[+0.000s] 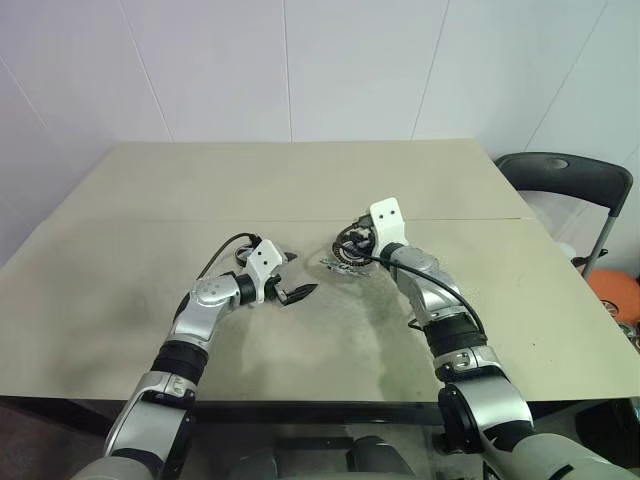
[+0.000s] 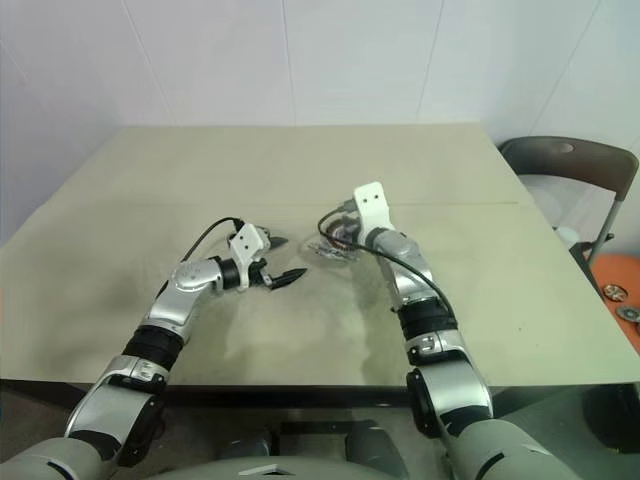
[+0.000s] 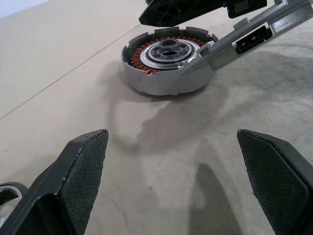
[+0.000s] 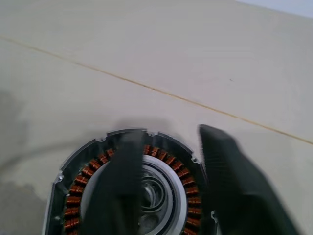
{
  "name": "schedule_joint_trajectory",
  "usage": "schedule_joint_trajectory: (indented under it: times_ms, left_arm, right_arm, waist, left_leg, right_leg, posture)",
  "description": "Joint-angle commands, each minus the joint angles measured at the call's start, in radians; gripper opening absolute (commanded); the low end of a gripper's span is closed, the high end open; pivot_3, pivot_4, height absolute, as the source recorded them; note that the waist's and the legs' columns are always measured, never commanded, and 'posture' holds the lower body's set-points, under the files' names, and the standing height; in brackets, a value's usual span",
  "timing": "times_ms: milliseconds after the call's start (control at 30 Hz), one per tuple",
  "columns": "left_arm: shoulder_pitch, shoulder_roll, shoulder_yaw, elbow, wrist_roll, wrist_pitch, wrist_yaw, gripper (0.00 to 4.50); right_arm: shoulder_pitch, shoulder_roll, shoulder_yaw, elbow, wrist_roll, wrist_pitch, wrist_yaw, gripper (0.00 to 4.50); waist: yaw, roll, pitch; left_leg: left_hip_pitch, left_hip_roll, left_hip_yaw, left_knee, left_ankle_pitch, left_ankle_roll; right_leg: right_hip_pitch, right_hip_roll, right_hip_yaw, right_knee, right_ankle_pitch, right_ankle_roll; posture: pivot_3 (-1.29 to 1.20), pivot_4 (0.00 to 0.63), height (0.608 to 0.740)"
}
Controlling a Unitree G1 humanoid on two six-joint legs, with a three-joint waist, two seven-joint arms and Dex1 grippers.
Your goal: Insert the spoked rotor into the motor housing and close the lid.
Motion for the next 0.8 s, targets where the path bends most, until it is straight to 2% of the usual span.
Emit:
schedule_joint_trajectory:
  times_ms: [33, 67, 100, 267, 433, 800]
  left_arm:
    - [-0.012, 0.000, 0.004, -0.012, -0.002, -0.014, 0.003, 4.50]
    - [-0.011, 0.000, 0.004, -0.012, -0.002, -0.014, 0.003, 4.50]
    - [-0.010, 0.000, 0.004, -0.012, -0.001, -0.014, 0.003, 4.50]
    - [-0.013, 0.001, 0.003, -0.010, 0.000, -0.013, 0.002, 4.50]
    - [-0.011, 0.000, 0.002, -0.014, 0.000, -0.015, -0.001, 4.50]
    - [0.000, -0.002, -0.001, -0.037, -0.002, -0.007, -0.002, 4.50]
  right_arm:
    - [-0.016, -0.005, 0.010, -0.045, -0.006, 0.003, 0.011, 0.44]
    - [-0.011, -0.004, 0.015, -0.048, -0.007, 0.009, 0.013, 0.07]
    - [-0.006, -0.003, 0.019, -0.053, -0.007, 0.014, 0.018, 0.02]
    - [0.005, -0.003, 0.029, -0.069, -0.014, 0.026, 0.015, 0.02]
    - [0.010, -0.039, 0.107, -0.059, -0.113, 0.013, -0.007, 0.02]
    - [0.018, -0.051, 0.139, -0.065, -0.163, 0.014, -0.006, 0.02]
  waist:
    - [0.000, 0.000, 0.000]
    - [0.000, 0.000, 0.000]
    - [0.000, 0.000, 0.000]
    - [0.000, 0.000, 0.000]
    - [0.001, 0.000, 0.000]
    - [0.000, 0.000, 0.000]
  left_leg:
    - [0.000, 0.000, 0.000, 0.000, 0.000, 0.000]
    - [0.000, 0.000, 0.000, 0.000, 0.000, 0.000]
    - [0.000, 0.000, 0.000, 0.000, 0.000, 0.000]
    - [0.000, 0.000, 0.000, 0.000, 0.000, 0.000]
    - [0.000, 0.000, 0.000, 0.000, 0.000, 0.000]
    - [0.000, 0.000, 0.000, 0.000, 0.000, 0.000]
  right_leg:
    - [0.000, 0.000, 0.000, 0.000, 0.000, 0.000]
    - [0.000, 0.000, 0.000, 0.000, 0.000, 0.000]
    - [0.000, 0.000, 0.000, 0.000, 0.000, 0.000]
    - [0.000, 0.000, 0.000, 0.000, 0.000, 0.000]
    - [0.000, 0.000, 0.000, 0.000, 0.000, 0.000]
    - [0.000, 0.000, 0.000, 0.000, 0.000, 0.000]
  posture:
    - [0.00, 0.000, 0.740]
    - [0.00, 0.000, 0.740]
    - [0.00, 0.000, 0.740]
    - [0.00, 0.000, 0.740]
    - [0.00, 0.000, 0.740]
    - [0.00, 0.000, 0.740]
